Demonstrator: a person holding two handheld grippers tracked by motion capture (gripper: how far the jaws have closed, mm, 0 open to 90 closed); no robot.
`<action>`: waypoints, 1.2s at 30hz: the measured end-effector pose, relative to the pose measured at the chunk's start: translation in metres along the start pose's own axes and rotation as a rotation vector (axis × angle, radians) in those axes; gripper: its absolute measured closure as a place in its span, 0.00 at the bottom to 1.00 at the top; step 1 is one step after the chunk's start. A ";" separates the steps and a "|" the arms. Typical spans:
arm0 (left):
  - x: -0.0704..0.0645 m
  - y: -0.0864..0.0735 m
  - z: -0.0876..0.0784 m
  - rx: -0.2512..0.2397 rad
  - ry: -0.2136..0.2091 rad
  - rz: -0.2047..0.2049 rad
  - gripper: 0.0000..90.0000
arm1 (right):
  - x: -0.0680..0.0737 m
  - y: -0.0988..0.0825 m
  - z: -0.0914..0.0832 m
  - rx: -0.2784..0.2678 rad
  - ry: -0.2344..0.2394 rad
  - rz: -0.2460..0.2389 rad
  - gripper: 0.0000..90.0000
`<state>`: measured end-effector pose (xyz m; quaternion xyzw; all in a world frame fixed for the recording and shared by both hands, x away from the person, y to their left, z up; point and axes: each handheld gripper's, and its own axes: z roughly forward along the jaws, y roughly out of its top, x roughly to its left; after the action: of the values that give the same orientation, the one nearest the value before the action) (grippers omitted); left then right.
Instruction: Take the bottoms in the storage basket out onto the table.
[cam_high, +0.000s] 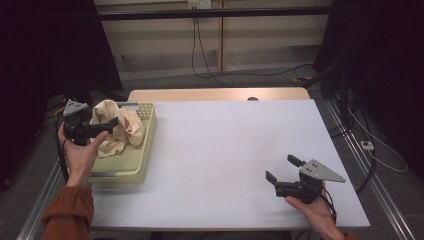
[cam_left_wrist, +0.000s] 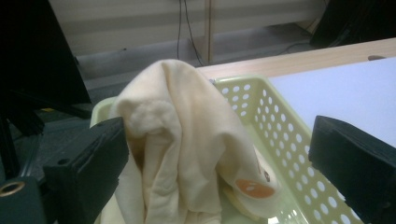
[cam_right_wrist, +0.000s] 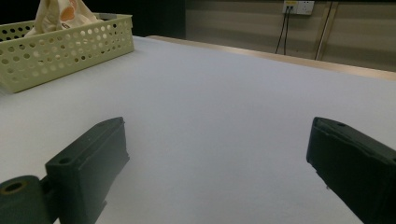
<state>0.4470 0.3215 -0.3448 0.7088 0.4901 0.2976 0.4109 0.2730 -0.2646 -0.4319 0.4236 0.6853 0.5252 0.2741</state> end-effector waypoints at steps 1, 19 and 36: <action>0.000 0.000 0.002 0.003 0.013 0.012 0.05 | 0.000 0.000 0.000 0.000 0.000 0.000 0.06; 0.020 0.001 0.035 0.053 0.021 -0.086 0.05 | 0.001 0.000 0.001 0.006 0.005 -0.006 0.06; 0.009 -0.009 0.069 0.170 0.049 -0.072 0.01 | 0.000 -0.001 0.002 0.006 0.012 -0.006 0.06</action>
<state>0.5027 0.3115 -0.3863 0.7155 0.5487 0.2571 0.3477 0.2739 -0.2635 -0.4329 0.4192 0.6896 0.5251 0.2701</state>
